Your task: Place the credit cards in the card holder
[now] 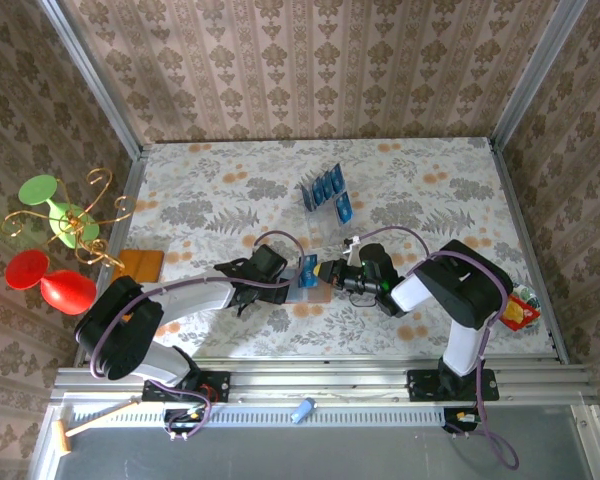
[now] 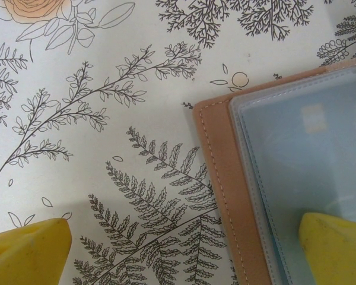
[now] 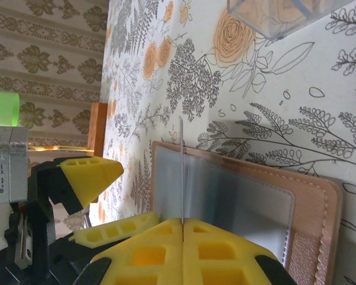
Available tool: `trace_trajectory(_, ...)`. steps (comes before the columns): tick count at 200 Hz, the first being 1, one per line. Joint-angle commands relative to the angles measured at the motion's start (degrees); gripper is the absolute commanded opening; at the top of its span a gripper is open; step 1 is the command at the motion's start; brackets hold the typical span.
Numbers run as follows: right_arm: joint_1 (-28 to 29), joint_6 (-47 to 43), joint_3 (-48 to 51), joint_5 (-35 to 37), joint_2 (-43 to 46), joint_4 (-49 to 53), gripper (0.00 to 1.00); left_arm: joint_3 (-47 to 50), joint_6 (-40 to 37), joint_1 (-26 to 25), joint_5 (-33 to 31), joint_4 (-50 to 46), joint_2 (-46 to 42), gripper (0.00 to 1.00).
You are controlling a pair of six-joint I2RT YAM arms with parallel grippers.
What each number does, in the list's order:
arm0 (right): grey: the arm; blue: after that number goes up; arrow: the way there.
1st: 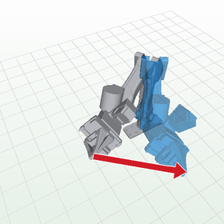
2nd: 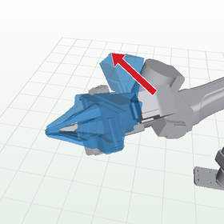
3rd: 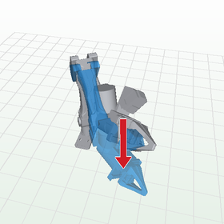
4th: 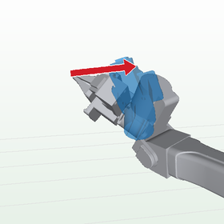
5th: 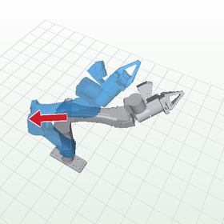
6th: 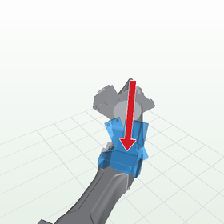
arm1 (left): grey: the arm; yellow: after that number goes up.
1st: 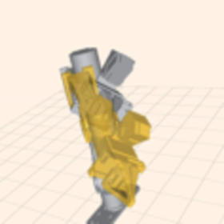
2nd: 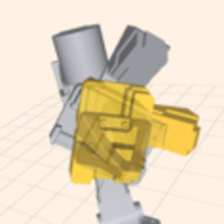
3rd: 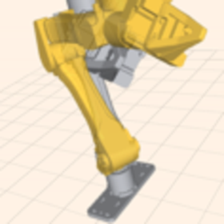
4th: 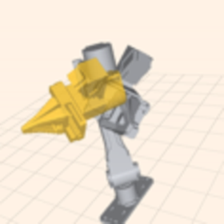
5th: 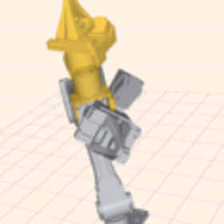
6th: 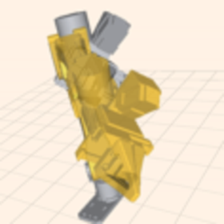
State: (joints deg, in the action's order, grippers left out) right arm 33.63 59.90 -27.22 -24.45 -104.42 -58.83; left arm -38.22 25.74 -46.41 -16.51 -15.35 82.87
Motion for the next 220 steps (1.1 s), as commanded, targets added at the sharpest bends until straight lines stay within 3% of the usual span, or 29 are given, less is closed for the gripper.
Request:
trace_trajectory(1,-0.12,0.46,0.42,1.06,-1.41,-3.39,0.0,1.76,0.54,0.44,-0.54,-2.15,-0.08,1.0)
trace_trajectory(220,2.29,2.49,1.8,1.06,-5.14,-7.78,0.0,2.5,0.99,0.37,-0.28,-2.05,0.09,1.0)
